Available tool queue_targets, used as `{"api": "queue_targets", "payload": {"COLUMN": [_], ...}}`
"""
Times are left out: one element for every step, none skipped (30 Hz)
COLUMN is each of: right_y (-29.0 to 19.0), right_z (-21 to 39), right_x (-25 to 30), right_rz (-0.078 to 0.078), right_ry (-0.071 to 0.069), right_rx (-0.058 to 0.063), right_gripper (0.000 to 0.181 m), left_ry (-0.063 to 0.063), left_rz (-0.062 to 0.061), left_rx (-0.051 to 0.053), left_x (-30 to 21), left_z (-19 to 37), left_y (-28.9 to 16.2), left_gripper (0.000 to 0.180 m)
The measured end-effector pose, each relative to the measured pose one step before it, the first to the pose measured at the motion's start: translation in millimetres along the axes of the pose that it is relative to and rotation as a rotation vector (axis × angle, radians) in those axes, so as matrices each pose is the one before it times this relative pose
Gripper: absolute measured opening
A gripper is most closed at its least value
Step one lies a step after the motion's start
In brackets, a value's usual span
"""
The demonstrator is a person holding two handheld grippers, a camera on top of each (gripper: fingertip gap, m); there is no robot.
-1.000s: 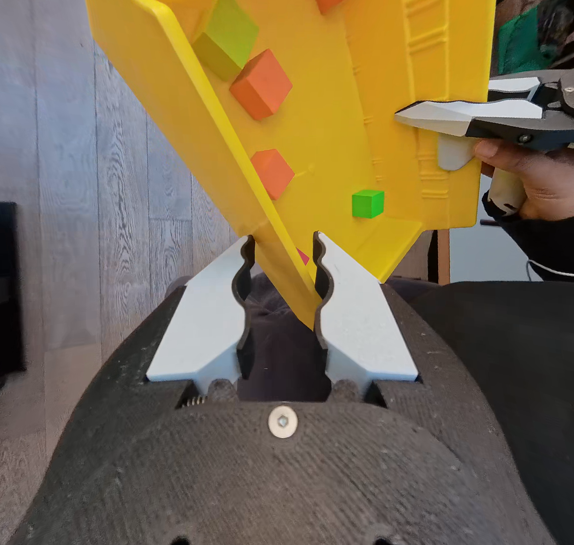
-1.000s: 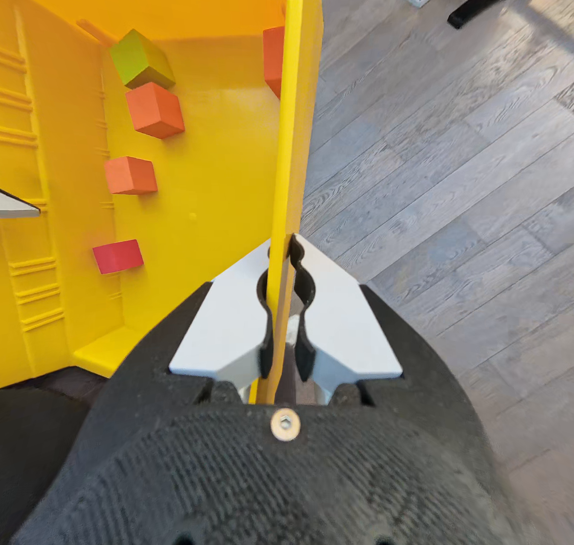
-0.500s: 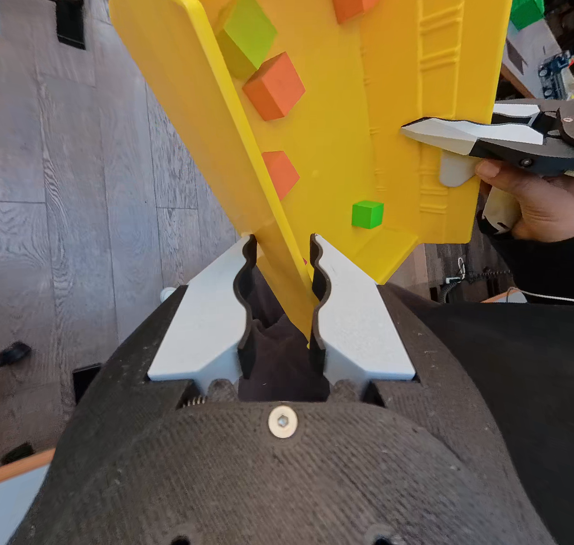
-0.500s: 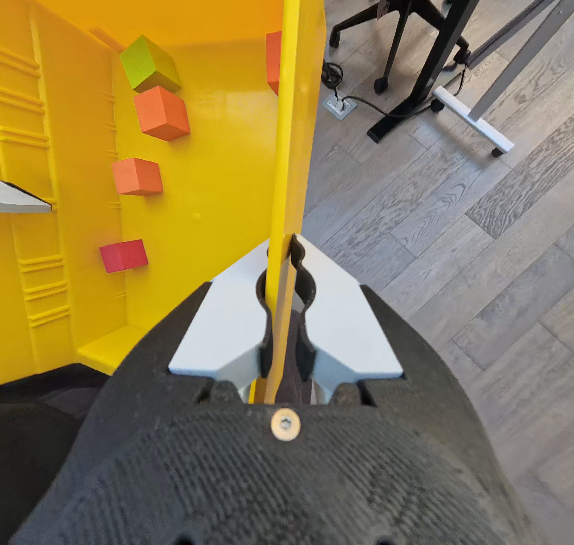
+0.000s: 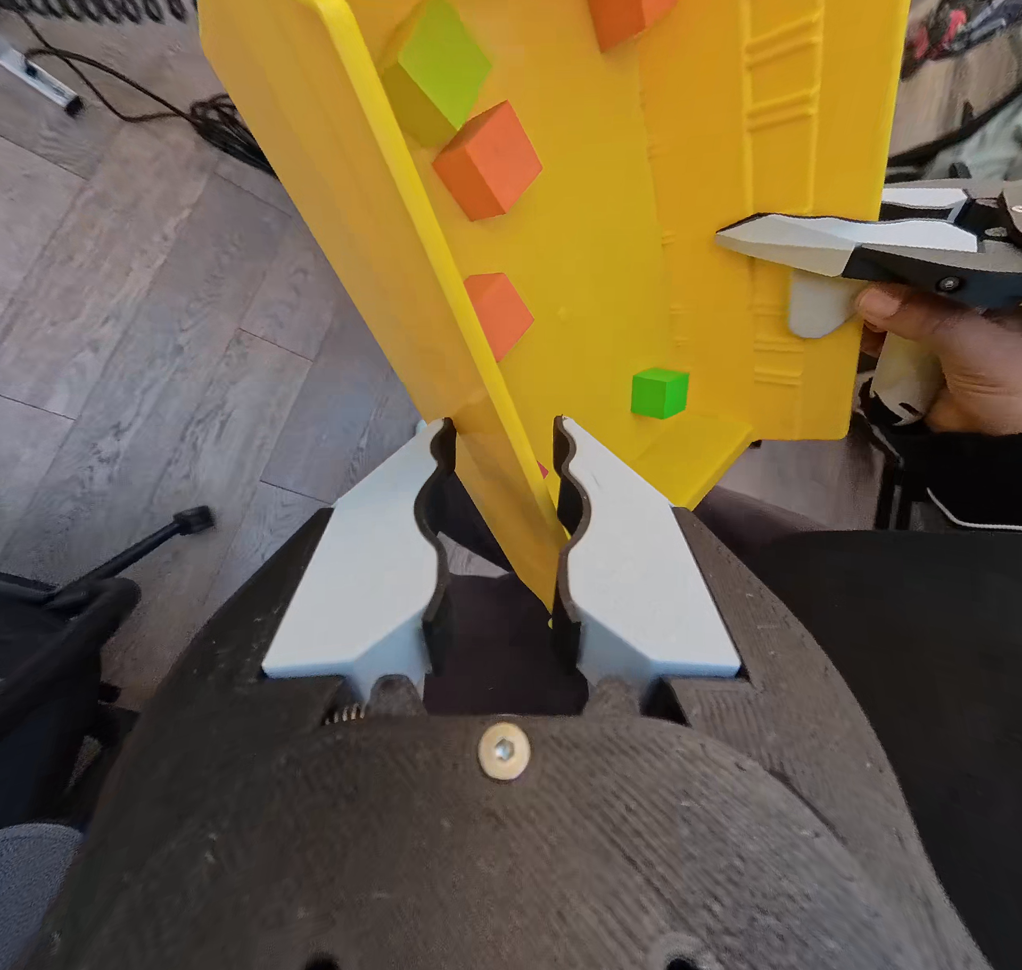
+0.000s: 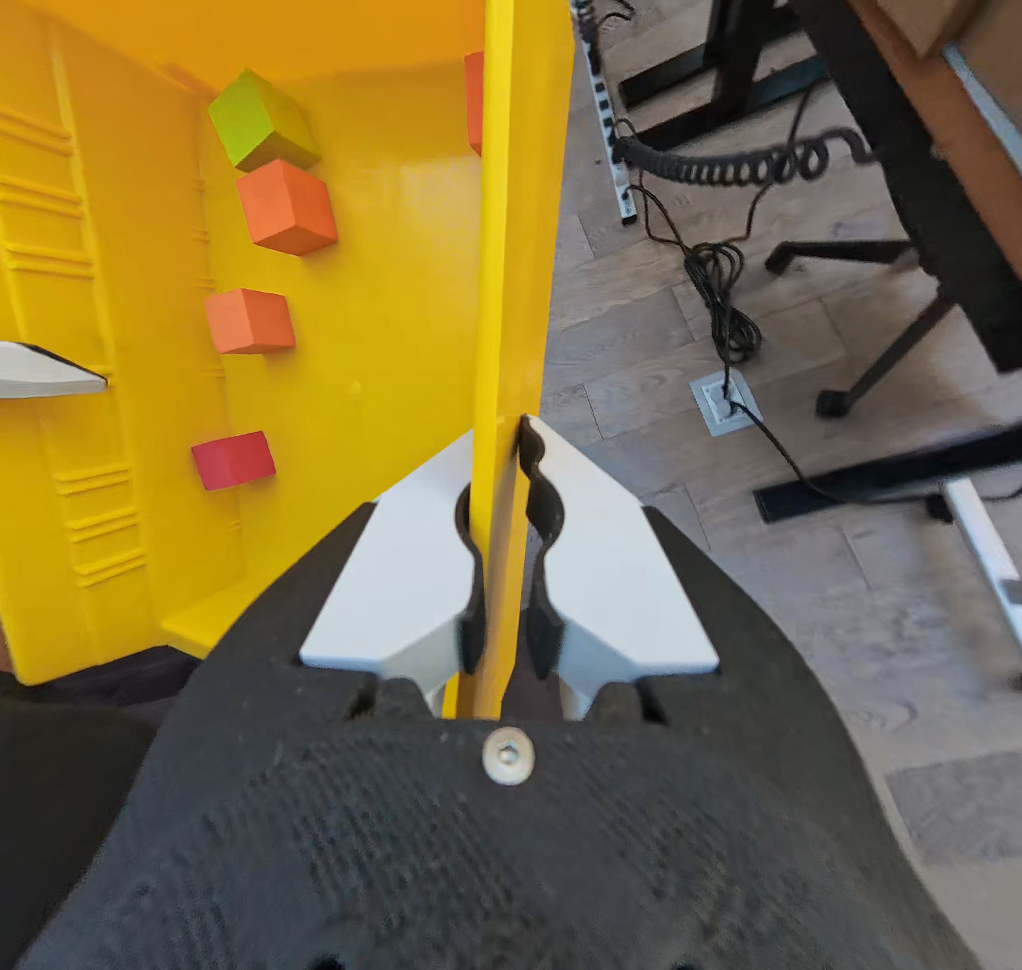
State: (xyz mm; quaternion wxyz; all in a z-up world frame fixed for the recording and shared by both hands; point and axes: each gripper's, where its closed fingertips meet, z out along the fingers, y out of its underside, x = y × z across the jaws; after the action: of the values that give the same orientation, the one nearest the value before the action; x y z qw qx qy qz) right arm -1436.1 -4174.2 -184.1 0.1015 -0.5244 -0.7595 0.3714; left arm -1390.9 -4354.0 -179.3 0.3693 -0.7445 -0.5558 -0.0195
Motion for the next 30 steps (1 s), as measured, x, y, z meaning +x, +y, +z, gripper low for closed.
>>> {"api": "queue_targets", "payload": {"right_y": [-30.88, -31.48, -30.38, -28.9, -28.04, -26.77, -24.37, -21.91, -21.67, -20.89, -20.53, -21.07, -22.16, -23.02, -24.27, -26.07, -26.97, -26.6, -25.44, -24.44, -23.45, -22.63, -21.97, -21.82, -21.14, -20.91, -21.19, -21.37, -21.37, -20.99], "right_z": [18.08, 17.29, 17.21, 17.64, 18.63, 20.89, 22.3, 22.8, 24.26, 24.58, 23.78, 23.26, 22.93, 22.18, 21.03, 18.89, 17.91, 18.53, 19.36, 20.46, 21.72, 23.13, 24.45, 25.87, 26.98, 27.39, 27.58, 27.91, 28.2, 28.28], "right_x": [3.83, 3.15, 3.25, 3.13, 3.58, 4.36, 5.66, 6.92, 7.54, 7.32, 6.35, 5.57, 5.0, 3.73, 1.94, -0.19, -1.02, -0.5, -0.08, 0.46, 0.89, 1.4, 1.28, 0.69, 0.99, 2.05, 3.05, 4.18, 5.31, 6.49], "right_rz": [-0.0299, -0.0316, -0.0382, -0.0403, -0.0366, -0.035, -0.0338, -0.027, -0.0203, -0.0187, -0.0153, -0.0083, -0.0036, -0.0001, 0.0025, -0.0079, -0.0258, -0.0317, -0.0248, -0.013, -0.0028, 0.0002, -0.0031, -0.0084, -0.0127, -0.0161, -0.0202, -0.0217, -0.0176, -0.0123], "right_ry": [-0.0383, -0.0361, -0.0299, -0.0278, -0.0286, -0.0263, -0.0203, -0.0144, -0.0094, -0.0051, -0.0041, -0.0037, -0.0023, -0.0028, -0.0037, -0.0037, -0.0048, -0.0069, -0.0104, -0.0149, -0.0181, -0.0195, -0.0202, -0.0206, -0.0204, -0.0202, -0.0201, -0.0197, -0.0193, -0.0189], "right_rx": [-0.0065, -0.012, -0.0144, -0.0078, -0.0008, 0.0011, 0.0, -0.0003, -0.0002, -0.0032, -0.0048, -0.0032, -0.0026, -0.006, -0.0092, -0.0061, 0.0022, 0.0065, 0.005, 0.0034, 0.0034, 0.0043, 0.0049, 0.0032, -0.0005, -0.0017, 0.0013, 0.0042, 0.0043, 0.0029], "right_gripper": [0.005, 0.005, 0.005, 0.005, 0.005, 0.005, 0.004, 0.004, 0.003, 0.003, 0.003, 0.003, 0.003, 0.004, 0.004, 0.004, 0.004, 0.003, 0.003, 0.003, 0.003, 0.003, 0.003, 0.003, 0.003, 0.003, 0.003, 0.003, 0.003, 0.003], "left_ry": [-0.0286, -0.0218, -0.0138, -0.0148, -0.0192, -0.0192, -0.0163, -0.013, -0.0116, -0.0083, -0.0085, -0.0082, -0.0049, -0.0026, 0.0019, 0.005, -0.0015, -0.0076, -0.0102, -0.0112, -0.0133, -0.0181, -0.0236, -0.0263, -0.0255, -0.0213, -0.0178, -0.0174, -0.0194, -0.0247], "left_rz": [-0.0214, -0.0311, -0.0346, -0.0293, -0.0235, -0.0211, -0.0262, -0.0309, -0.0299, -0.0236, -0.0125, -0.0033, -0.0009, -0.0065, -0.0196, -0.0198, -0.0096, -0.0063, -0.0082, -0.015, -0.0163, -0.0103, -0.0063, -0.0046, -0.0087, -0.0136, -0.0145, -0.0137, -0.0123, -0.0133], "left_rx": [0.0238, 0.0193, 0.0219, 0.0265, 0.0281, 0.0278, 0.0249, 0.022, 0.0188, 0.0159, 0.0096, 0.0027, 0.0013, -0.0019, -0.0033, 0.0061, 0.0185, 0.0245, 0.0214, 0.0162, 0.0158, 0.0164, 0.0133, 0.0089, 0.0056, 0.0061, 0.0077, 0.009, 0.0092, 0.0054], "left_x": [-13.14, -12.01, -11.04, -12.11, -15.65, -15.84, -16.74, -17.3, -18.85, -17.91, -18.26, -20.31, -19.3, -19.97, -19.73, -18.12, -18.16, -18.46, -18.43, -18.12, -18.03, -18.47, -18.47, -20.56, -21.5, -21.77, -21.76, -21.51, -20.55, -21.14], "left_z": [-0.06, -1.12, -1.77, -1.19, 1.63, 3.24, 5.65, 7.42, 9.1, 9.2, 9.22, 9.56, 7.57, 5.98, 3.61, 0.24, -1.6, -1.67, -1.1, -0.5, -0.11, 1.49, 2.29, 3.66, 5.02, 5.89, 6.86, 8.05, 8.15, 9.59], "left_y": [-24.81, -23.77, -23.14, -21.63, -21.0, -19.31, -18.3, -17.55, -18.27, -17.37, -17.72, -18.41, -19.33, -20.24, -22.2, -25.02, -26.41, -26.59, -25.59, -23.97, -24.05, -23.58, -21.84, -20.17, -19.3, -19.4, -19.74, -20.6, -21.16, -22.67], "left_gripper": [0.03, 0.031, 0.031, 0.032, 0.032, 0.032, 0.032, 0.031, 0.031, 0.031, 0.031, 0.031, 0.031, 0.031, 0.03, 0.031, 0.031, 0.03, 0.03, 0.03, 0.03, 0.03, 0.031, 0.031, 0.03, 0.03, 0.03, 0.029, 0.029, 0.028]}}
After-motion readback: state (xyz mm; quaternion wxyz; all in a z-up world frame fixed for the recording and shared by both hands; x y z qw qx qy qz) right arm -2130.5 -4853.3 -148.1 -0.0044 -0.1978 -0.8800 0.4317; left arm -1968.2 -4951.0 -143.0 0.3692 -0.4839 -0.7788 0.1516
